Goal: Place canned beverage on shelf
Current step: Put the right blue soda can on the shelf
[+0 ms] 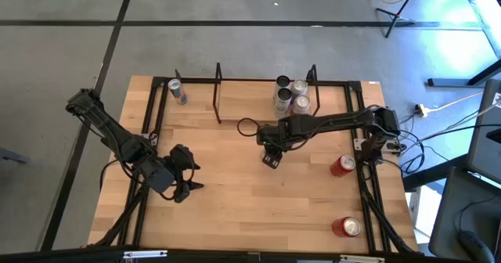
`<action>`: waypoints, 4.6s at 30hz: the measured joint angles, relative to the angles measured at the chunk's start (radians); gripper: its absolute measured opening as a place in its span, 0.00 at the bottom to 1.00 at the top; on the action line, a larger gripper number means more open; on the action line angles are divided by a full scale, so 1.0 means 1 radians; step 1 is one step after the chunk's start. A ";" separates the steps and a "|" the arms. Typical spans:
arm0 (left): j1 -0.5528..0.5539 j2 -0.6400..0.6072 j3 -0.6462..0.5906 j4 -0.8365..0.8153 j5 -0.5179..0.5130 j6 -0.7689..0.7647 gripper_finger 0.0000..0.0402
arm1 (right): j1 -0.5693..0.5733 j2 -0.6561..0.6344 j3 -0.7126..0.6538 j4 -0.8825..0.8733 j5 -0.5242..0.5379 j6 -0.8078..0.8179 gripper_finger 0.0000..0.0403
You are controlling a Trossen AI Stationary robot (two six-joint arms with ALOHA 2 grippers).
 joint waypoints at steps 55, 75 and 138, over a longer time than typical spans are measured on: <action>0.505 0.307 0.050 0.701 0.316 0.342 0.76 | 0.219 -0.823 -0.554 0.212 0.034 -0.021 0.77; 0.610 0.552 0.060 0.929 0.232 0.682 0.76 | 0.214 -0.837 -0.606 0.213 0.169 -0.150 0.77; 0.738 0.495 0.212 0.682 0.187 0.735 0.47 | 0.190 -0.813 -0.606 0.291 0.212 -0.132 0.77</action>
